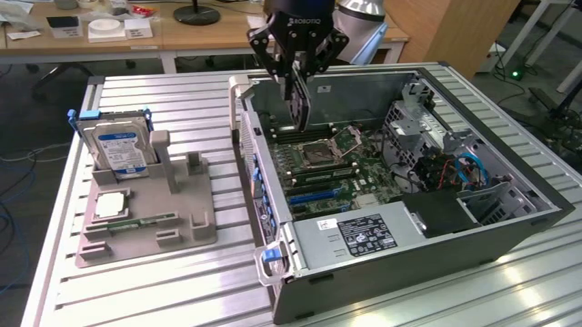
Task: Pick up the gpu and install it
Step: 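Pick up the gpu and move the gpu toward the slot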
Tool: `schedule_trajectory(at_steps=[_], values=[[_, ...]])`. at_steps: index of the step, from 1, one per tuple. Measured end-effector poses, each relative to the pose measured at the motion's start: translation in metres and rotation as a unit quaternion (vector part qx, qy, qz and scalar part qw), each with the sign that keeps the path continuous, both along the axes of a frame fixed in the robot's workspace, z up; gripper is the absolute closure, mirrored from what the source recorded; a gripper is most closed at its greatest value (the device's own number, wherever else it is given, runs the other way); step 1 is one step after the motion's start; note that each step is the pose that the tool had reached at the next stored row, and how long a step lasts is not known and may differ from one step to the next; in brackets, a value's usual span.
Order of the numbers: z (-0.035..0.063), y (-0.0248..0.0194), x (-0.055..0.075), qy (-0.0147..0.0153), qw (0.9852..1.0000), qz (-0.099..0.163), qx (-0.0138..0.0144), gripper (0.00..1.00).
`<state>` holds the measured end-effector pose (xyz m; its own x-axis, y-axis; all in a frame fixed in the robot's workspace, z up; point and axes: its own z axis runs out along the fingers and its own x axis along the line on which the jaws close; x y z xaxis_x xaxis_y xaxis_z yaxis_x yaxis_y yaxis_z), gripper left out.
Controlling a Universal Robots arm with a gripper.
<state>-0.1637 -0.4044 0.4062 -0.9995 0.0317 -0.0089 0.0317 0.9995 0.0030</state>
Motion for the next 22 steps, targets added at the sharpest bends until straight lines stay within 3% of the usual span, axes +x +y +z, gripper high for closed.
schedule_trajectory(at_steps=[22], values=[[-0.0031,0.0,0.042,-0.003,1.0,0.001,0.0,0.73]])
